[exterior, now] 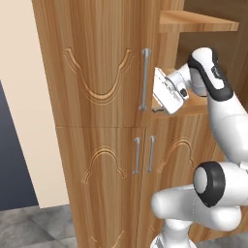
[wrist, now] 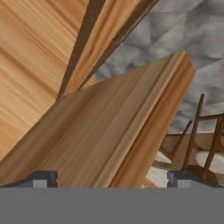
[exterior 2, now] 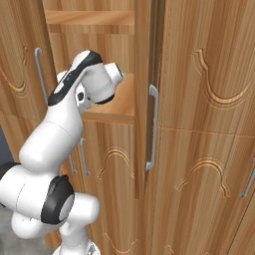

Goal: Retrieve the tupperware from the cabinet, then place the raw meat into the tupperware to avoid contamination.

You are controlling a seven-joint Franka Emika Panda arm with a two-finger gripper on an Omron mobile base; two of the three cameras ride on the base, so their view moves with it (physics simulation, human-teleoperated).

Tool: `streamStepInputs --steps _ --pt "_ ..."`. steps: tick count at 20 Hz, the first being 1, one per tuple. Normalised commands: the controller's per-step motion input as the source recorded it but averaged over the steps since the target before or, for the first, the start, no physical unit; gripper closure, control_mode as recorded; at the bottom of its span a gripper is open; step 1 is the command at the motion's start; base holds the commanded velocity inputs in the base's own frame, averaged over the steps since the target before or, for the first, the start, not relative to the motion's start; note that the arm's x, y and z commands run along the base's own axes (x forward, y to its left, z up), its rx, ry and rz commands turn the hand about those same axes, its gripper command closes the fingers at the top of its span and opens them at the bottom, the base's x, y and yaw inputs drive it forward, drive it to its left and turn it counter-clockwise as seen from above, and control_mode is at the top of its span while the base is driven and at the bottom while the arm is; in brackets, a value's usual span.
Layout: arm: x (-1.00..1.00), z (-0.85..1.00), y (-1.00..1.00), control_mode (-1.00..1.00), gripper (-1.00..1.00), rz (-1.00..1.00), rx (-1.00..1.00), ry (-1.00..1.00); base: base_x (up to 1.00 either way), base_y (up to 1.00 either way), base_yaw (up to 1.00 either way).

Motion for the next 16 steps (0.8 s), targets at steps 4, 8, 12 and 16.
streamStepInputs --steps 4,8,12,16 --pt "-0.61 -0.13 0.49 -1.0 -1.0 0.19 0.05 0.2 0.0 0.0 0.0" --pt "-0.61 -0.06 0.46 -1.0 -1.0 0.18 0.06 0.24 0.0 0.0 0.0" --pt "-0.69 -0.15 0.47 -1.0 -1.0 0.18 0.06 0.18 0.0 0.0 0.0" --pt "-0.58 -0.19 0.6 -1.0 -1.0 0.25 0.01 0.03 0.0 0.0 0.0"
